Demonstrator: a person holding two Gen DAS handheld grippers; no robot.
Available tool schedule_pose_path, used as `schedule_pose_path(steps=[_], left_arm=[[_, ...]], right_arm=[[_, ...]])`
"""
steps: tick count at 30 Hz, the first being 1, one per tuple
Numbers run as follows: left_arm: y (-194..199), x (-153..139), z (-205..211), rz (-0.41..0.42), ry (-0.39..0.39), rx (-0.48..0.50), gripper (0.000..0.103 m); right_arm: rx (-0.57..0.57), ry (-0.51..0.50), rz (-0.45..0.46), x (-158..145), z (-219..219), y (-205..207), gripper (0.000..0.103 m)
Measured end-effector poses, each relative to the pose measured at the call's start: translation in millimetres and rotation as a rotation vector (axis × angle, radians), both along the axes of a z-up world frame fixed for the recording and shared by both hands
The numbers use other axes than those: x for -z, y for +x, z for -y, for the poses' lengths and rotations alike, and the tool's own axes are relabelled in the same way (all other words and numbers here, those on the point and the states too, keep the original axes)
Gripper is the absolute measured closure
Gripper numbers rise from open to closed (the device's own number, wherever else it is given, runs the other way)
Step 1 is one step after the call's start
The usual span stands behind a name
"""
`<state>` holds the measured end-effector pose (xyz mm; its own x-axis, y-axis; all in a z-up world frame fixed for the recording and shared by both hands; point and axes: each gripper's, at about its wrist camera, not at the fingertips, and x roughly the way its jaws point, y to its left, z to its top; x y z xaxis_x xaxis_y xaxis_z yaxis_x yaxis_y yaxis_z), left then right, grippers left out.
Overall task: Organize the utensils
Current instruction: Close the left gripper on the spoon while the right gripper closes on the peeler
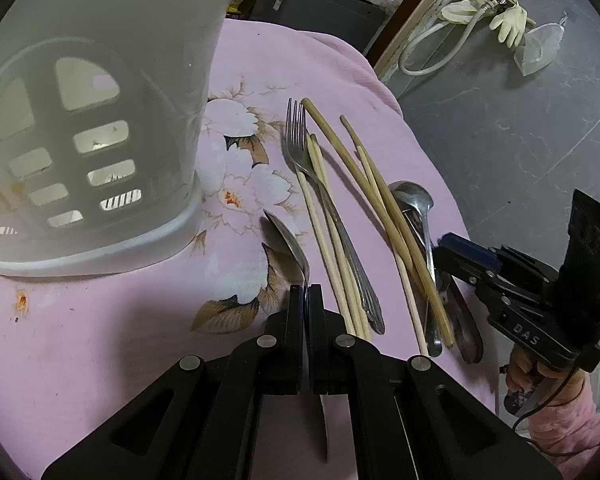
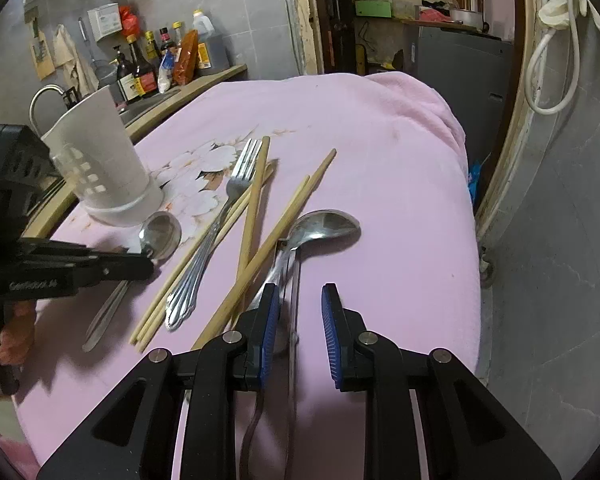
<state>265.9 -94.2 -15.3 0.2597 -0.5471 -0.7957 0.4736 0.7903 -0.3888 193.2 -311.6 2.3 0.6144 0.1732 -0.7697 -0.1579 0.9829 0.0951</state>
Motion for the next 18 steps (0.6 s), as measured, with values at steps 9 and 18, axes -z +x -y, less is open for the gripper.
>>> schedule_pose_path(steps=[9,18], left_arm=[[1.1,0.6,1.5,-0.001,-0.004,0.005,0.102],[1.1,0.7,3.2,0.004,0.003,0.011,0.102]], right_arm=[[-0.045,-0.075,-0.024,4.8,-13.9,-6.4,0.084],[-0.146,-0.218,-0.055,11.7,-37.4,6.5,0.083]])
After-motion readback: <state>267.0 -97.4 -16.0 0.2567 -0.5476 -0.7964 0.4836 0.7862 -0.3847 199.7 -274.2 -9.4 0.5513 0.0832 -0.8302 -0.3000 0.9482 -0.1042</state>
